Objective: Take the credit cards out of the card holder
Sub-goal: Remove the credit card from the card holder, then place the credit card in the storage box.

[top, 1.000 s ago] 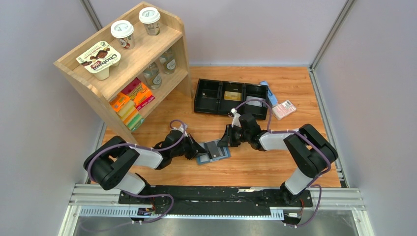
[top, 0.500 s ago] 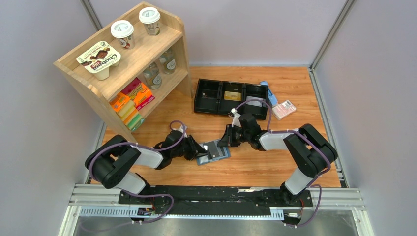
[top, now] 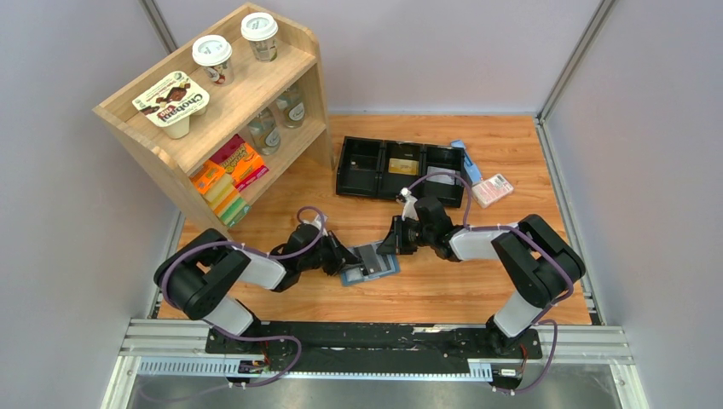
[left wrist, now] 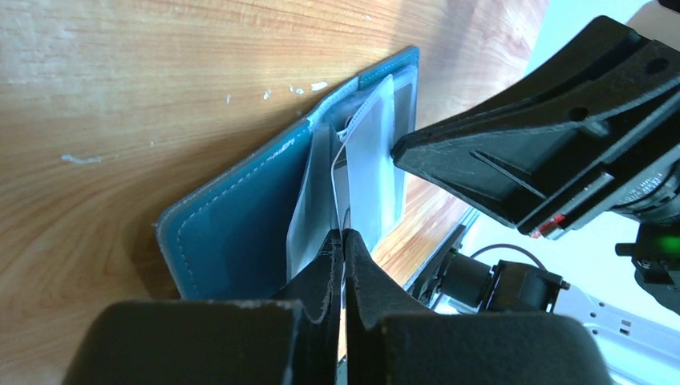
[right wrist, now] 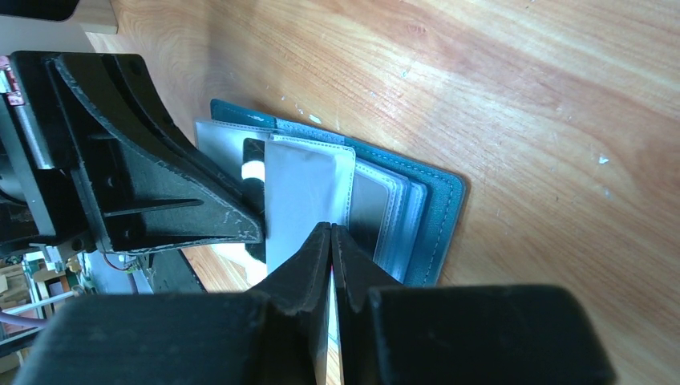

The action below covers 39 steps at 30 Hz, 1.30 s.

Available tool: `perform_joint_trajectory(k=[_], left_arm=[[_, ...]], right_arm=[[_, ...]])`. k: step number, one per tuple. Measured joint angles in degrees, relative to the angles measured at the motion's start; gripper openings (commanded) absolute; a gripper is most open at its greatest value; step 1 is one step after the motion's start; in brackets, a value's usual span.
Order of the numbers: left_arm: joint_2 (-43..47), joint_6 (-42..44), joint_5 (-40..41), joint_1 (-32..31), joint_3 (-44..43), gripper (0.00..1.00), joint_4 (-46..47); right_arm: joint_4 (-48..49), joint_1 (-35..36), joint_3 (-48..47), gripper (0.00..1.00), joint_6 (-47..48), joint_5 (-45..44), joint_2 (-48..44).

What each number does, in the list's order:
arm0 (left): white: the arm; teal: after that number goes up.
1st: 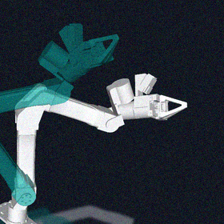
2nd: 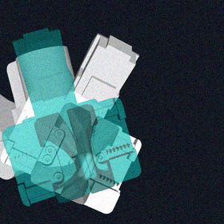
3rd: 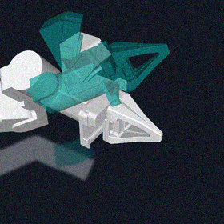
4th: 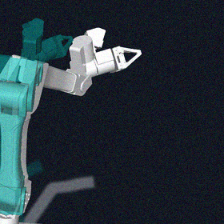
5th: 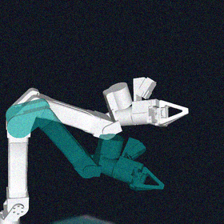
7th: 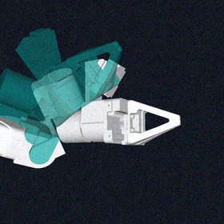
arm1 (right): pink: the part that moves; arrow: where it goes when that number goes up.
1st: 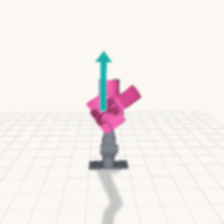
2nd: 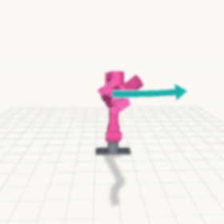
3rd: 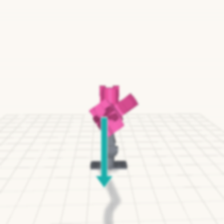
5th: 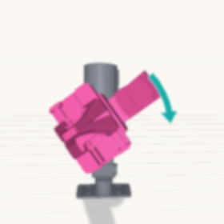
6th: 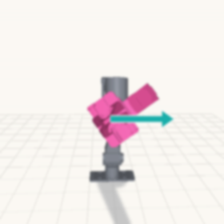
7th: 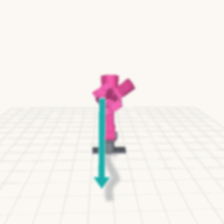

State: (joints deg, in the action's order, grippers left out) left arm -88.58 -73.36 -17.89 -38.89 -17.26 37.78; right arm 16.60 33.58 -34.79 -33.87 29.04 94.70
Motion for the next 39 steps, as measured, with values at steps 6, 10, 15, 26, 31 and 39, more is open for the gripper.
perform_joint_trajectory(k=[6, 10, 15, 26, 31, 39], left_arm=[[5.64, 0.17, 0.96, 0.72, 2.78, 0.00, -1.46], [9.88, 1.11, 1.99, 0.81, 3.26, 0.00, -5.73], [17.51, 4.35, 3.61, 1.18, 3.26, 0.00, -15.34], [35.30, 22.43, 9.14, 1.44, -11.39, 0.00, -48.33], [34.80, 34.58, 8.39, 1.44, -22.91, 0.00, -60.19], [31.15, 56.02, 2.69, 1.49, -41.55, 0.00, -76.00]], right_arm=[[0.02, -0.02, 0.00, 0.08, 0.02, 0.02, 0.04], [0.04, -0.09, 0.00, 0.08, 0.00, 0.07, 0.11], [-0.04, -0.11, -0.04, 0.09, 0.04, 0.09, 0.07], [-10.82, -0.37, -2.23, 0.44, 3.32, -2.80, -4.96], [-19.71, -0.39, -5.22, 0.71, 6.58, -4.17, -12.52], [-25.05, 1.97, -10.82, 0.91, 19.45, -4.39, -31.85]])
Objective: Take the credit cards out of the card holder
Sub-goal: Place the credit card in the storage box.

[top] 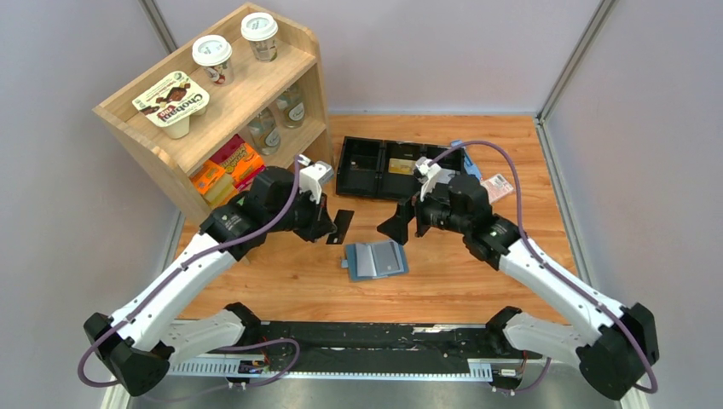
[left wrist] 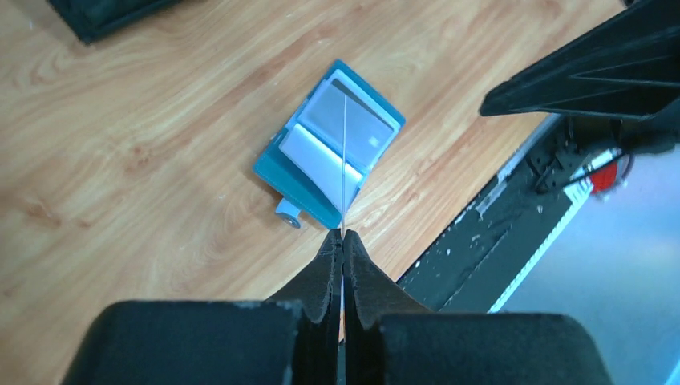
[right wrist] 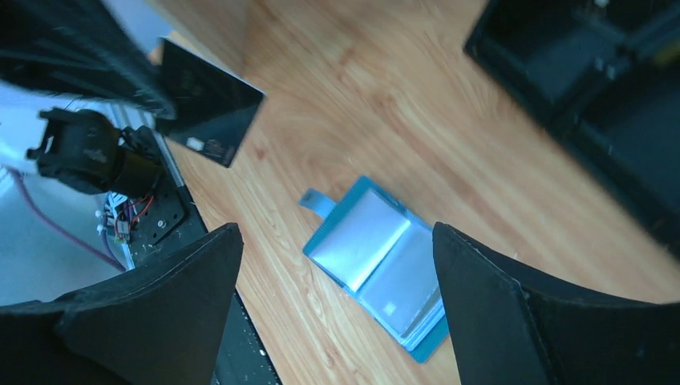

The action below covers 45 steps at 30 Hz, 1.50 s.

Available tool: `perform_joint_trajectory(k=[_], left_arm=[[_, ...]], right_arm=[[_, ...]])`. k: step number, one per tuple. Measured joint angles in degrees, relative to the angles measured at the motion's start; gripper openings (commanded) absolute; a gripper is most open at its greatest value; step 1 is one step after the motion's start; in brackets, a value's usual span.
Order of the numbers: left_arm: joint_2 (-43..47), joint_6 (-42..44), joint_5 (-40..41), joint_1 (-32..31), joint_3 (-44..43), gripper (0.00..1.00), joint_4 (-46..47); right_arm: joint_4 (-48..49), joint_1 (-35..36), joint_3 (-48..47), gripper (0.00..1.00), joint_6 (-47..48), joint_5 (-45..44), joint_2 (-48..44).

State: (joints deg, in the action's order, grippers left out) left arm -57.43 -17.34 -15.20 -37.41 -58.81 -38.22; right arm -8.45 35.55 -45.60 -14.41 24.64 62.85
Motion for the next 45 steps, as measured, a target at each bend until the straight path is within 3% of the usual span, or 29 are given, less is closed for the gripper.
perform_joint_trajectory(k=[7, 20, 22, 26, 33, 37, 41, 45], left_arm=[[-4.37, 15.82, -8.63, 0.00, -10.62, 0.00, -10.64], [-9.49, 28.89, -18.51, -1.09, -20.09, 0.01, -20.52], [-10.36, 29.88, -19.10, -1.70, -21.00, 0.01, -21.57], [-11.76, 31.10, -19.52, -2.40, -21.84, 0.04, -23.10], [-11.91, 31.30, -14.97, -2.47, -22.36, 0.43, -22.49], [-6.71, 25.83, -5.44, -2.75, -18.51, 0.64, -13.75], [3.61, 17.22, 3.76, -2.69, -8.35, 0.70, -1.42], [11.91, 7.13, 9.57, -2.69, 2.58, 0.70, 12.22]], right_arm=[[-4.61, 1.20, -5.90, 0.85, 11.39, 8.02, -4.76], [-10.99, 7.74, -16.26, 0.67, 21.84, 20.59, 6.47], [-10.95, 7.89, -16.85, 0.54, 22.14, 21.49, 7.61], [-10.99, 7.89, -18.18, 0.00, 23.10, 23.08, 9.55], [-10.27, 7.65, -18.88, 0.00, 20.94, 23.15, 10.56], [-4.50, 4.28, -14.88, 0.00, 14.64, 21.40, 8.85], [4.11, 0.90, -7.76, 0.00, 5.53, 18.62, 5.46], [17.22, -1.18, 1.05, 0.00, -6.97, 14.80, 1.33]])
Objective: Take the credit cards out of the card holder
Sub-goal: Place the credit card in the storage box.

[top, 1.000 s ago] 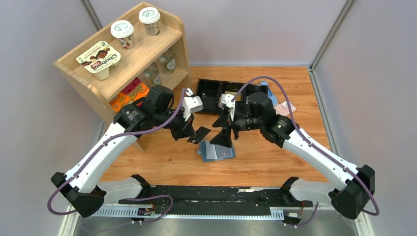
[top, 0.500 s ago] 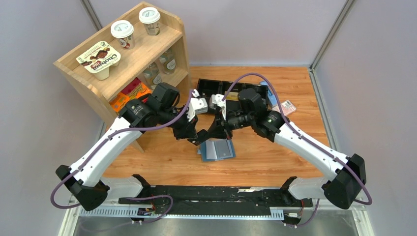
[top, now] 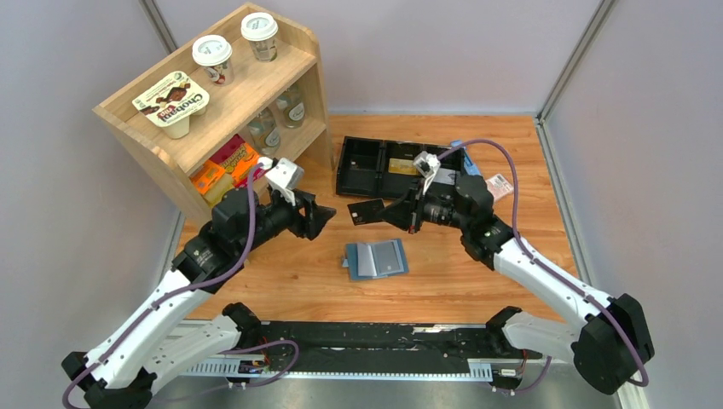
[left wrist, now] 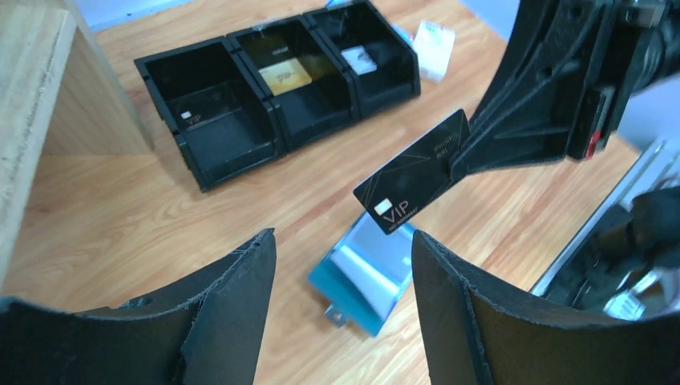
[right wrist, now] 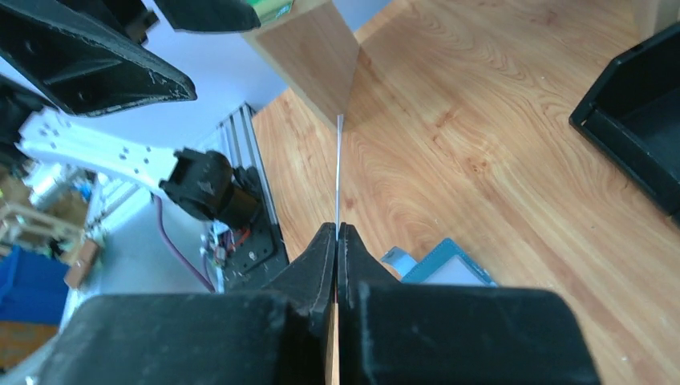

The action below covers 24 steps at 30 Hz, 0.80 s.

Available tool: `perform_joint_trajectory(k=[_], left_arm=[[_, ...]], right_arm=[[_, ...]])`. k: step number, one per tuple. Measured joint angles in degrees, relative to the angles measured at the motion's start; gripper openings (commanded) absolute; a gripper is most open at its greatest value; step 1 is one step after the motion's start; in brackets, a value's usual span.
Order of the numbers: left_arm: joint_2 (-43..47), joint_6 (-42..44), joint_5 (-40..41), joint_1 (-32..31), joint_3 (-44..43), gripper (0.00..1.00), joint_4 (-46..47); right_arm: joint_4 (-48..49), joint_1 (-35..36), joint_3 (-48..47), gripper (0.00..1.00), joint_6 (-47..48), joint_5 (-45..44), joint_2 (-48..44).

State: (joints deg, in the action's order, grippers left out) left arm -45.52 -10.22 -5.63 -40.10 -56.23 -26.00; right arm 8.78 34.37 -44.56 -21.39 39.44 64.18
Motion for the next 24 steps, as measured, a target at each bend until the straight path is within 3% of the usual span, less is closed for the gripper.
perform_joint_trajectory(k=[5, 13, 24], left_arm=[[2.40, -11.28, 1.55, 0.00, 8.70, 0.70, 14.10], [1.16, -29.09, 1.68, 0.00, 20.74, 0.69, 32.98], [-5.40, -44.57, -1.27, 0.00, 26.03, 0.59, 55.54]], right_arm=[[14.27, -0.33, 8.48, 0.00, -13.88, -4.94, -3.41], [28.52, -0.37, 14.75, 0.00, -26.38, -12.90, -8.81], [33.81, -1.20, 16.68, 0.00, -32.44, -15.87, -10.08]])
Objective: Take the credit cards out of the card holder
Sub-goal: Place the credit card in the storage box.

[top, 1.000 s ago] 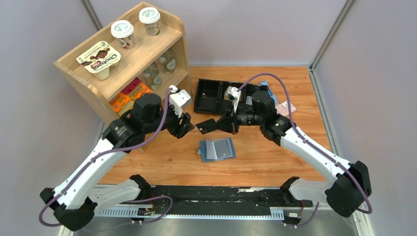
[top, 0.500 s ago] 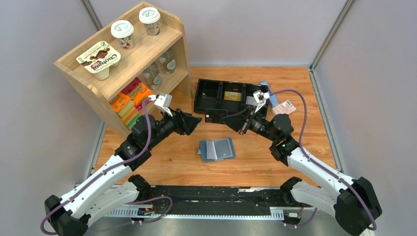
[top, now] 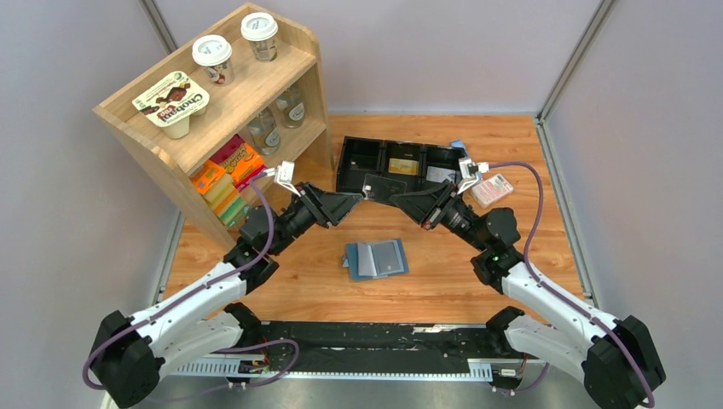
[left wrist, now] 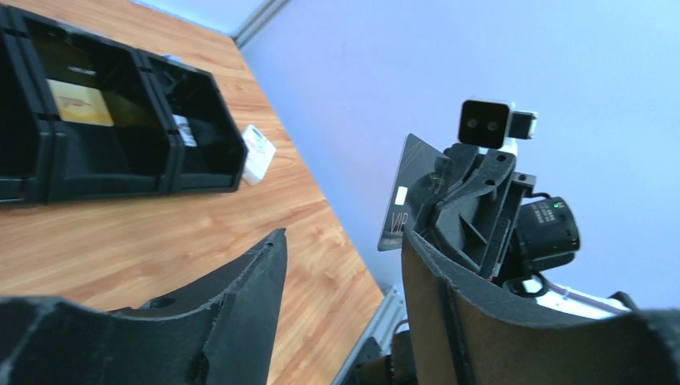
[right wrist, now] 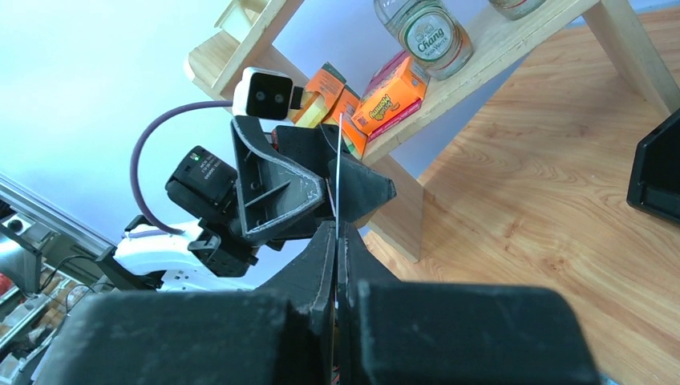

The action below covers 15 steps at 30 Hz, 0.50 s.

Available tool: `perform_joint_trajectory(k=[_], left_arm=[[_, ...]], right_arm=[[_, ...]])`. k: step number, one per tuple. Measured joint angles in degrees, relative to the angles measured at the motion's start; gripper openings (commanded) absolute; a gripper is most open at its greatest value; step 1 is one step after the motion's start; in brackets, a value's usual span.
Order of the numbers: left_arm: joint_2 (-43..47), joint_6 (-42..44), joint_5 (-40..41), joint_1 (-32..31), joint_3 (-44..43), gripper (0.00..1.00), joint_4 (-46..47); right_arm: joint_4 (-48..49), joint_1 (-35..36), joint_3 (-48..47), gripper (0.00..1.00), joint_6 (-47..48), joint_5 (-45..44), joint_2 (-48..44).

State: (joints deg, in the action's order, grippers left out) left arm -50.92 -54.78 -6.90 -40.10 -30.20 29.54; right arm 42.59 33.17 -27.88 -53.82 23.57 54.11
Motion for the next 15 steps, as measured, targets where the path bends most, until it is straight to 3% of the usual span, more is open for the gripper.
perform_joint_trajectory(k=[15], left_arm=[[-7.63, -7.93, -3.04, -1.18, 0.74, 0.41, 13.05]], right_arm=[[5.92, -0.63, 0.92, 0.00, -4.37, -0.07, 2.86]])
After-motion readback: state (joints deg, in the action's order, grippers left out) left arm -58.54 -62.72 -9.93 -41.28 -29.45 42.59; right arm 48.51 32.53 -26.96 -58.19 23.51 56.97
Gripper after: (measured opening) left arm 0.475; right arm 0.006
